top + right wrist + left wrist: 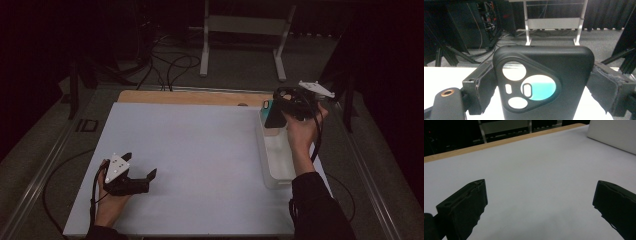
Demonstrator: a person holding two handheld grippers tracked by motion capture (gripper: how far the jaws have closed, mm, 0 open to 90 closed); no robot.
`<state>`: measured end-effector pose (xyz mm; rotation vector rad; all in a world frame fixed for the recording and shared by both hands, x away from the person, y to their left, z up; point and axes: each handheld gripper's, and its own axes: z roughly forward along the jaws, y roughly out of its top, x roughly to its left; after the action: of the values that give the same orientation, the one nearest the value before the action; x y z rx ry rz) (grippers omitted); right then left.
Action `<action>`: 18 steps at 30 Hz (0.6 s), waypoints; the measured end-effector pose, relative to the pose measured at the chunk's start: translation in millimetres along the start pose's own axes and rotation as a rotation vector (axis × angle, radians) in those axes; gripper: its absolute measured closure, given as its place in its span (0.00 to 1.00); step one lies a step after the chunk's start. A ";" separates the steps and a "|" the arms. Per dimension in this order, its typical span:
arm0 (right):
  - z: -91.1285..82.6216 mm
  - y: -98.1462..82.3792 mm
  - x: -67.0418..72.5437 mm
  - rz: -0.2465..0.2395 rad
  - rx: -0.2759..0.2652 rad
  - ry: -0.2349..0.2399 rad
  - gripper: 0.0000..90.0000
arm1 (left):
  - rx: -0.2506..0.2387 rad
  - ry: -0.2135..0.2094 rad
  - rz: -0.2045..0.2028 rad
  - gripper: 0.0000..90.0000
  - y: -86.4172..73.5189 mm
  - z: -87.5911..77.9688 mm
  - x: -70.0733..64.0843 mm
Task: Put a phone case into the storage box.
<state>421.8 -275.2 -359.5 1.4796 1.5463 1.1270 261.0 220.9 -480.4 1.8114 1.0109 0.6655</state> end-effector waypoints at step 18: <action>35.1 -29.0 -5.1 0.019 0.096 -0.027 0.16 | -0.008 0.005 -0.008 0.00 0.1 -1.8 0.9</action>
<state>443.8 -275.2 -399.7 1.5692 1.5908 1.0525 260.0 222.5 -479.5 1.7986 1.0173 0.6691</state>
